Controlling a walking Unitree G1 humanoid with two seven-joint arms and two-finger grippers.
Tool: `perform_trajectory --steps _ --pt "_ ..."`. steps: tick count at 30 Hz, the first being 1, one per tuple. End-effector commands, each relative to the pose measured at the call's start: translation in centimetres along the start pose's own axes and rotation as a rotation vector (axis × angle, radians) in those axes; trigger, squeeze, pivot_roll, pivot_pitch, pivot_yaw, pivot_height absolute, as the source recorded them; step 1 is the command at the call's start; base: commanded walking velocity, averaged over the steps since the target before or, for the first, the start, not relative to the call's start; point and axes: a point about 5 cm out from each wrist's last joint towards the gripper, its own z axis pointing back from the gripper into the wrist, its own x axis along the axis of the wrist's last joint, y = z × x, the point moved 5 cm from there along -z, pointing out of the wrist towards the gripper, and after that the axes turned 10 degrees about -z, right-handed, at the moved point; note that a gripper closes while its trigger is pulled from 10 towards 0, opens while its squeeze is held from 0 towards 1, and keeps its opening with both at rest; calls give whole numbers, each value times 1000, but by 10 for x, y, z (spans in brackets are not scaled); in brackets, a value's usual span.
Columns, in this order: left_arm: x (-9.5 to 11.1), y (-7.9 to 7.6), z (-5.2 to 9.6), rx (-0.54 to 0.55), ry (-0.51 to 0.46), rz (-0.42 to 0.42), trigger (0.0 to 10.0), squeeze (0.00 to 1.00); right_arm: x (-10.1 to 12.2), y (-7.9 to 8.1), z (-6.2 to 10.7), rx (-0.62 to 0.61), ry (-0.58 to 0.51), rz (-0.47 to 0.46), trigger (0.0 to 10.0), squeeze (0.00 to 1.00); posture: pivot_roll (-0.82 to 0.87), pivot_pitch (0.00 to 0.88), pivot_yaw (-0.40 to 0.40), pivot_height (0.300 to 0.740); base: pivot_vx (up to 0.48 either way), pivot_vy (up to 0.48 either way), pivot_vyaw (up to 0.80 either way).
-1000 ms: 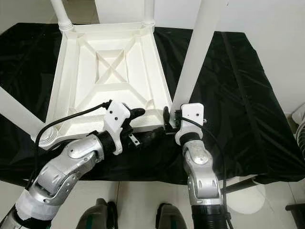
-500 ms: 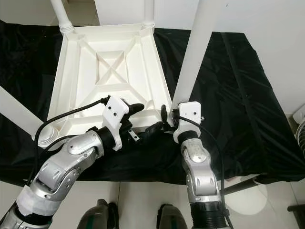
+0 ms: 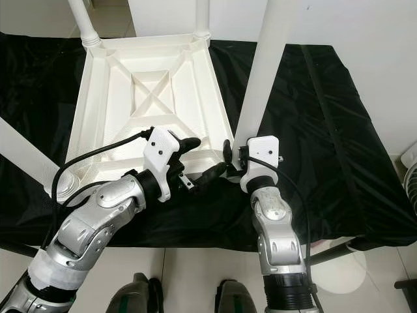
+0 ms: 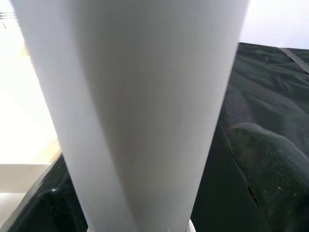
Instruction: Building children table
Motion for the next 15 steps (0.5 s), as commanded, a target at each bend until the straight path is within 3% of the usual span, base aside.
perform_trajectory --steps 1,15 --pt "2 -11 0 -80 -15 -7 10000 0 1 0 -1 8 -6 4 10000 0 -140 135 49 740 0 0 0" --pt "1 -13 3 -76 -8 1 10000 0 4 6 -3 67 -12 14 10000 0 -125 152 40 740 0 0 0"
